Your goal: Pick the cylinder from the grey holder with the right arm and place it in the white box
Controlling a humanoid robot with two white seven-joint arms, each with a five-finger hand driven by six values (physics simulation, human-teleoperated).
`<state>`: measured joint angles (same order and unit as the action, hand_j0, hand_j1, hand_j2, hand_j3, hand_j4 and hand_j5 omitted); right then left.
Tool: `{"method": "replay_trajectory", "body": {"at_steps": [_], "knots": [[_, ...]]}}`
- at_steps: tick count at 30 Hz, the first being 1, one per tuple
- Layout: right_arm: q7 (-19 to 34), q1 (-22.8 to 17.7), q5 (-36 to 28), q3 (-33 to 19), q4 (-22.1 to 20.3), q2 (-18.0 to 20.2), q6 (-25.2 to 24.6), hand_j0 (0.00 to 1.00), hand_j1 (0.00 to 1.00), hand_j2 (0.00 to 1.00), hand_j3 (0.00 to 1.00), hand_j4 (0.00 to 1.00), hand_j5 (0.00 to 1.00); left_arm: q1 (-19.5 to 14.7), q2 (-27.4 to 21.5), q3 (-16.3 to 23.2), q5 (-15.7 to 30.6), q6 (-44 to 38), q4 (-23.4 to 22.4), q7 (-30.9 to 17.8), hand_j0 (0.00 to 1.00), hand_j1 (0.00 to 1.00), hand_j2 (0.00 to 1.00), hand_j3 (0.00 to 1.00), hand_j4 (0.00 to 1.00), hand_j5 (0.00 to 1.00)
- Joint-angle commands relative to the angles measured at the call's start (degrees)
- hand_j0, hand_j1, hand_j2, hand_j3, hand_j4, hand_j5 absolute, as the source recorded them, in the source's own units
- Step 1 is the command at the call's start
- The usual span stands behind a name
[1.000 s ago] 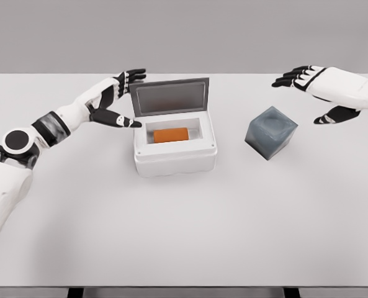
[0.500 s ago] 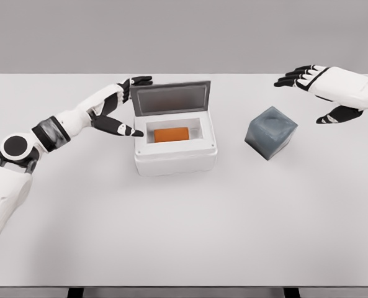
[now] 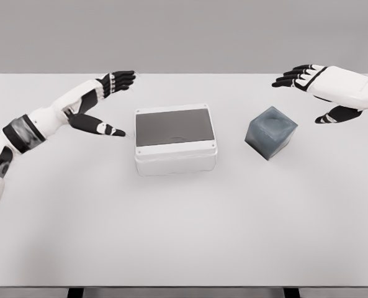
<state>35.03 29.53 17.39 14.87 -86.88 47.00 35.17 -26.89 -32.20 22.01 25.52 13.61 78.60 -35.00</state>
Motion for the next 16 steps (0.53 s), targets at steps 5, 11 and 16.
{"method": "replay_trajectory", "body": {"at_steps": [5, 11, 16], "knots": [[-0.03, 0.0, -0.34, -0.02, -0.39, 0.11, -0.17, 1.0, 1.0, 1.0, 1.0, 1.0, 1.0, 2.28, -9.63, -1.62, 6.91, 5.01, 6.74, 0.0, 1.0, 1.0, 1.0, 1.0, 1.0, 1.0], [-0.03, 0.18, -0.34, -0.02, -0.48, 0.02, -0.17, 1.0, 1.0, 1.0, 1.0, 1.0, 1.0, 7.47, -16.41, -1.62, 7.08, 13.99, 9.12, 0.0, 1.0, 1.0, 1.0, 1.0, 1.0, 1.0], [-0.03, -0.26, -0.34, -0.02, -0.83, 0.02, -0.17, 1.0, 1.0, 1.0, 1.0, 1.0, 1.0, 8.44, -16.85, -1.53, 6.73, 13.9, 9.12, 0.0, 1.0, 1.0, 1.0, 1.0, 1.0, 1.0]]}}
